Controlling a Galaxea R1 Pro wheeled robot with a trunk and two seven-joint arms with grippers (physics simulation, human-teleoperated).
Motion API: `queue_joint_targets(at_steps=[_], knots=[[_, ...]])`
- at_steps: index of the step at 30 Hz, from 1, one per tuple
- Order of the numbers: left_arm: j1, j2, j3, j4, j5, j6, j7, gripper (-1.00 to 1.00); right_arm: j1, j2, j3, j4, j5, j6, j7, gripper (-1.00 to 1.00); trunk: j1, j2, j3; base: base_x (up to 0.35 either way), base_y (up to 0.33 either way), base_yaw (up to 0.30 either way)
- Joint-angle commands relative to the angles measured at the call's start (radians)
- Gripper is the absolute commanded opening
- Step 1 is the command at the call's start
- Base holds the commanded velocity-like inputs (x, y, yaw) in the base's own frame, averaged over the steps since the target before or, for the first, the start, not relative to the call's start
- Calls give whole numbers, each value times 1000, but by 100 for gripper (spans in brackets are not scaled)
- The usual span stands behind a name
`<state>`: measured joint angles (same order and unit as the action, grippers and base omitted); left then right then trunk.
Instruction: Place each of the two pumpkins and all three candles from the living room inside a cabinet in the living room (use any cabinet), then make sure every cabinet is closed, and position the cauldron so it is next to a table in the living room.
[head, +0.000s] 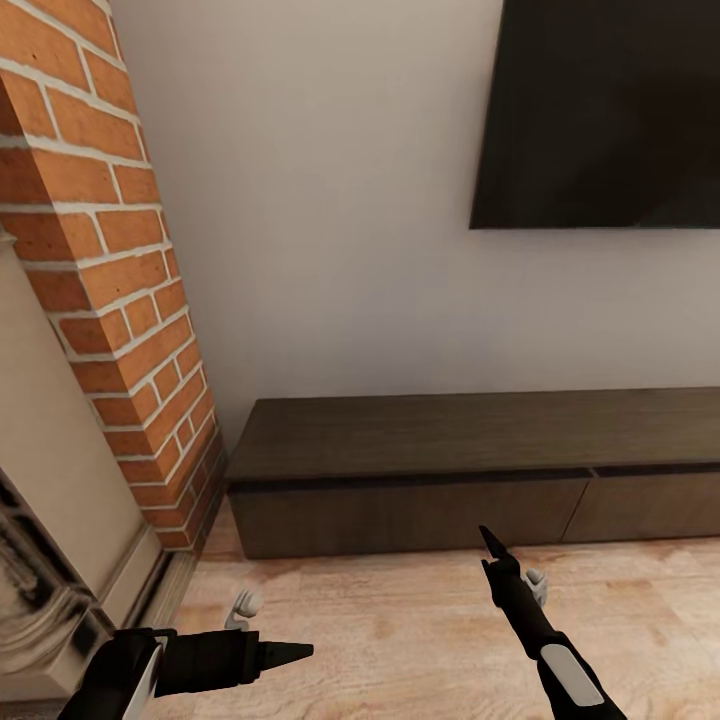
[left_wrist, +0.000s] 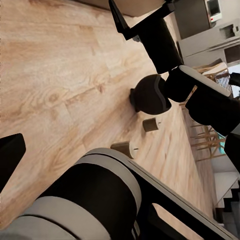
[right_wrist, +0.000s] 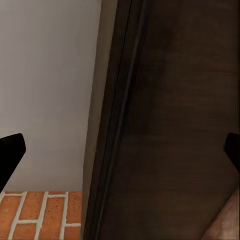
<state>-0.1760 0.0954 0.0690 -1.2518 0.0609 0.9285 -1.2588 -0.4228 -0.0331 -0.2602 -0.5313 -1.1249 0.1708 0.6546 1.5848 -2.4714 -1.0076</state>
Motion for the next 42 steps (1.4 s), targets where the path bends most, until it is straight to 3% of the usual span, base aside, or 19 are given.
queue_joint_targets(at_steps=[1, 13, 42], knots=[[0, 0, 0, 0, 4, 9, -1, 100, -1, 0, -2, 0, -10, 10, 3, 100, 0, -1, -1, 0, 0, 0], [0, 1, 0, 1, 8, 10, -2, 100, -1, -1, -2, 0, -10, 10, 3, 100, 0, -1, -1, 17, 0, 0], [-1, 0, 0, 2, 4, 10, -2, 100, -1, -2, -3, 2, -7, 12, 1, 100, 0, -1, -1, 232, 0, 0]])
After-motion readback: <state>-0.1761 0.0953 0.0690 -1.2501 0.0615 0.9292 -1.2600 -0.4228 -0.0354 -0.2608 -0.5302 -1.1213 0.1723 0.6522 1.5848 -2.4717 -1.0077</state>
